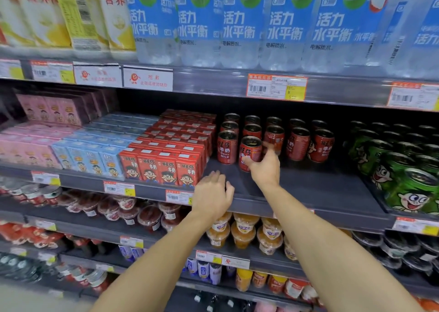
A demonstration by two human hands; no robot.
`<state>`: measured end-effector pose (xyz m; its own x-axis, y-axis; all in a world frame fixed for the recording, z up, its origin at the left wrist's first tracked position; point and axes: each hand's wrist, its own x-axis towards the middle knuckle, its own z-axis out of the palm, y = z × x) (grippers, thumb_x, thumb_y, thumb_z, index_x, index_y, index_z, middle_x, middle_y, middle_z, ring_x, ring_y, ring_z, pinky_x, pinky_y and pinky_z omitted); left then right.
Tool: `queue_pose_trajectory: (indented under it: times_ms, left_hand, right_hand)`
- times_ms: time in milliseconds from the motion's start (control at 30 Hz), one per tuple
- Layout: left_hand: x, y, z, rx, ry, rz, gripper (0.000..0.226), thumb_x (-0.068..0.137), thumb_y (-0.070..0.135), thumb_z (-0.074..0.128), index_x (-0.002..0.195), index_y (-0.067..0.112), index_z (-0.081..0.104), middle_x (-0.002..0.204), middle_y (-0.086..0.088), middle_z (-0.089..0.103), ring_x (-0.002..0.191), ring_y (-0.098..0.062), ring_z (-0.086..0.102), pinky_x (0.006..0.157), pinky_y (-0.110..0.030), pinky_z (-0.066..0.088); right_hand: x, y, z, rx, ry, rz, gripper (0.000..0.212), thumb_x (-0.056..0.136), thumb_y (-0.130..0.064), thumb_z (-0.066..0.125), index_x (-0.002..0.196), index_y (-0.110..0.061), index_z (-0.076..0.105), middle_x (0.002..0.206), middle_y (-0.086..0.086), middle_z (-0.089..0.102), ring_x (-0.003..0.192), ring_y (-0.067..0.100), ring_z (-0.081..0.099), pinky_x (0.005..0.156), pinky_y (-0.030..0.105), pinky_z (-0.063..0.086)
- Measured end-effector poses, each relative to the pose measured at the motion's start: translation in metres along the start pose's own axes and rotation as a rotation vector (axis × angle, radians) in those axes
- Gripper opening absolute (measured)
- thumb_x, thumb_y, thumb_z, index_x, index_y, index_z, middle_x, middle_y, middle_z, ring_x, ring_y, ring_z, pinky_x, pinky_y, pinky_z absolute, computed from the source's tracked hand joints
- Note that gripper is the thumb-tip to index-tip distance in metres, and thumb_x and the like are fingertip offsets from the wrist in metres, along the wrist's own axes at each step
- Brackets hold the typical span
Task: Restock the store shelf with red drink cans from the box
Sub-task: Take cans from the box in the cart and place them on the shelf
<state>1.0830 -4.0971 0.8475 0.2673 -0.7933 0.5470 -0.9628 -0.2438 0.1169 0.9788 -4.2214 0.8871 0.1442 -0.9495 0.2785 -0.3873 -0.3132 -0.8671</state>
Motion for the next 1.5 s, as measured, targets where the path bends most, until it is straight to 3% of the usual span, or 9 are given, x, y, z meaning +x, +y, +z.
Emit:
queue_pose_trajectory:
  times_ms: [367,733,867,1067,1167,1267,1400,1500]
  left_hand:
    - [0.001,0.000,0.007,-0.020,0.048,0.005,0.036,0.086,0.026,0.039,0.077,0.006,0.068,0.094,-0.015,0.073,0.089,-0.031,0.071,0.073,-0.036,0.057]
    - [0.002,0.000,0.005,0.017,0.098,0.026,0.032,0.087,0.024,0.039,0.072,0.010,0.063,0.073,-0.006,0.065,0.071,-0.025,0.065,0.064,-0.032,0.051]
    - [0.001,0.002,0.001,0.028,0.080,0.010,0.030,0.086,0.024,0.038,0.070,0.011,0.061,0.071,-0.005,0.063,0.069,-0.025,0.064,0.062,-0.032,0.051]
    - [0.001,0.003,-0.001,0.017,0.032,-0.005,0.033,0.087,0.025,0.037,0.071,0.011,0.061,0.071,-0.006,0.064,0.068,-0.025,0.065,0.060,-0.033,0.051]
    - [0.001,0.004,-0.001,0.019,0.013,-0.001,0.037,0.091,0.029,0.036,0.071,0.010,0.061,0.070,-0.006,0.063,0.066,-0.026,0.063,0.058,-0.033,0.050]
    - [0.000,0.002,0.000,0.022,-0.029,-0.013,0.042,0.093,0.033,0.035,0.074,0.009,0.063,0.073,-0.008,0.065,0.065,-0.027,0.063,0.056,-0.033,0.049]
    - [0.000,0.002,-0.002,0.028,-0.090,-0.015,0.043,0.093,0.034,0.034,0.075,0.008,0.063,0.076,-0.010,0.066,0.066,-0.030,0.065,0.055,-0.033,0.049]
    - [0.001,0.002,-0.004,0.013,-0.166,-0.011,0.049,0.095,0.038,0.031,0.082,0.006,0.065,0.090,-0.014,0.069,0.084,-0.033,0.067,0.068,-0.036,0.052]
  right_hand:
    - [0.017,0.001,0.010,-0.004,-0.036,0.018,0.068,0.084,-0.028,0.077,0.141,-0.022,0.041,0.133,0.012,0.057,0.118,0.033,0.058,0.095,0.043,0.050]
    - [0.020,-0.006,0.007,-0.069,-0.095,0.056,0.068,0.087,-0.031,0.073,0.144,-0.025,0.036,0.131,0.011,0.061,0.118,0.035,0.059,0.097,0.046,0.051]
    - [0.022,-0.015,-0.002,-0.136,-0.214,0.105,0.074,0.083,-0.030,0.073,0.145,-0.026,0.032,0.127,0.011,0.062,0.115,0.036,0.060,0.095,0.045,0.051]
    - [0.011,-0.023,-0.021,-0.219,-0.386,0.092,0.066,0.076,-0.039,0.073,0.134,-0.021,0.047,0.124,0.005,0.063,0.115,0.030,0.060,0.097,0.040,0.048]
    - [0.000,-0.019,-0.028,-0.297,-0.466,0.071,0.076,0.073,-0.056,0.066,0.137,-0.020,0.048,0.131,0.006,0.059,0.121,0.030,0.057,0.101,0.044,0.048]
    - [-0.023,-0.017,-0.037,-0.409,-0.485,0.019,0.072,0.091,-0.063,0.048,0.142,-0.013,0.044,0.140,0.012,0.051,0.127,0.033,0.049,0.104,0.047,0.044]
    - [-0.057,-0.013,-0.039,-0.582,-0.471,-0.062,0.074,0.100,-0.064,0.025,0.145,-0.009,0.042,0.148,0.015,0.043,0.136,0.034,0.037,0.105,0.047,0.036]
    - [-0.074,-0.005,-0.036,-0.691,-0.471,-0.092,0.072,0.102,-0.059,0.021,0.145,-0.007,0.045,0.150,0.017,0.041,0.139,0.034,0.034,0.112,0.045,0.030]
